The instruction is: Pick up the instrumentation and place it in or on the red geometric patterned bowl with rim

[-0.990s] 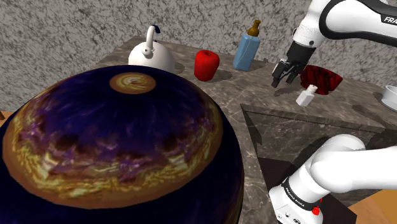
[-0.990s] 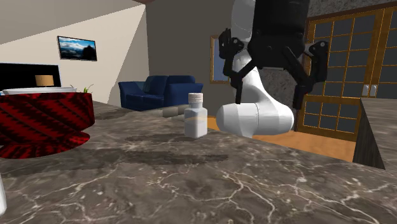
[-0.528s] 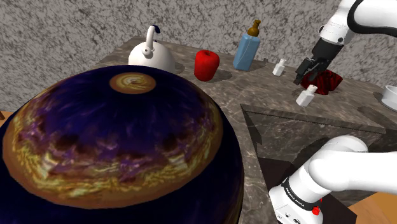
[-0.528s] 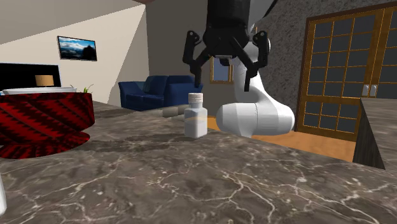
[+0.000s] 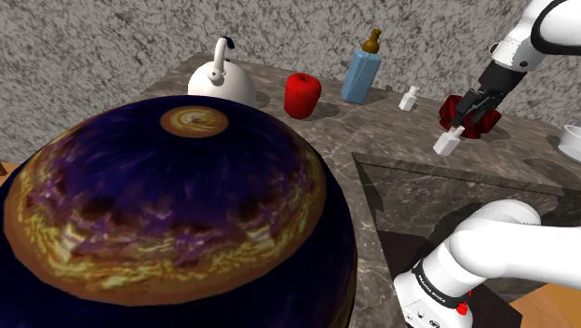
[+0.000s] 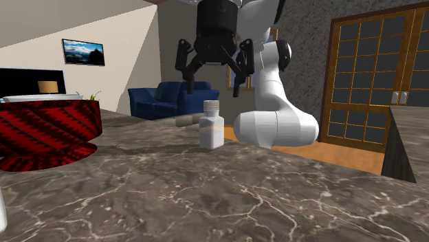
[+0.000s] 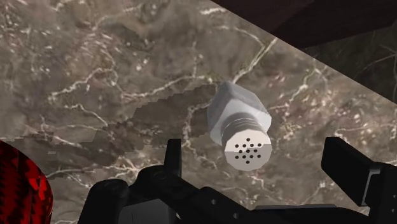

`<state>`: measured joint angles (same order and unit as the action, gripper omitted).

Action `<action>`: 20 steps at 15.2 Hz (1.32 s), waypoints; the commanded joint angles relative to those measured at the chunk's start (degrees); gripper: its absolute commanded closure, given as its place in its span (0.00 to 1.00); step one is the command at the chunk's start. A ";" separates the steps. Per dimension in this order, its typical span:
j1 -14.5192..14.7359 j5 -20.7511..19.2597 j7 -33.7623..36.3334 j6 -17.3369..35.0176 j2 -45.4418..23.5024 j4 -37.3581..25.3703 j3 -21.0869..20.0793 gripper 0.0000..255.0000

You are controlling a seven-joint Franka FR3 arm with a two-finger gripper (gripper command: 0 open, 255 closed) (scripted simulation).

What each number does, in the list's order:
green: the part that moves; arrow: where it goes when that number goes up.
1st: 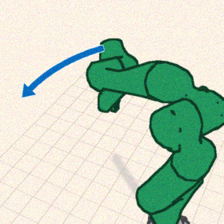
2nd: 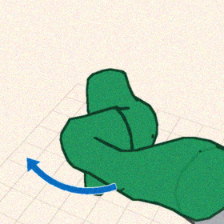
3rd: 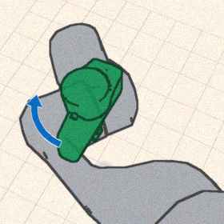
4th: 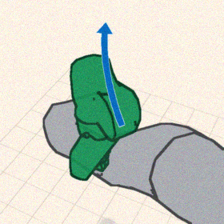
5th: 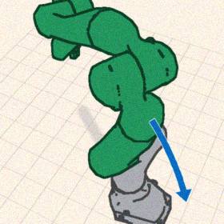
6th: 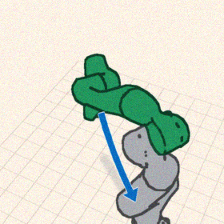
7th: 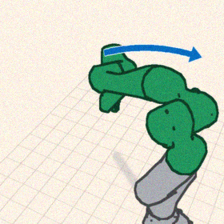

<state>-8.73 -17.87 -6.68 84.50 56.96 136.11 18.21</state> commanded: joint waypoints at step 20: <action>-0.41 -0.88 0.24 2.91 1.26 4.13 0.92 1.00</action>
<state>-9.13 -18.74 -6.45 87.42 58.22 140.22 19.12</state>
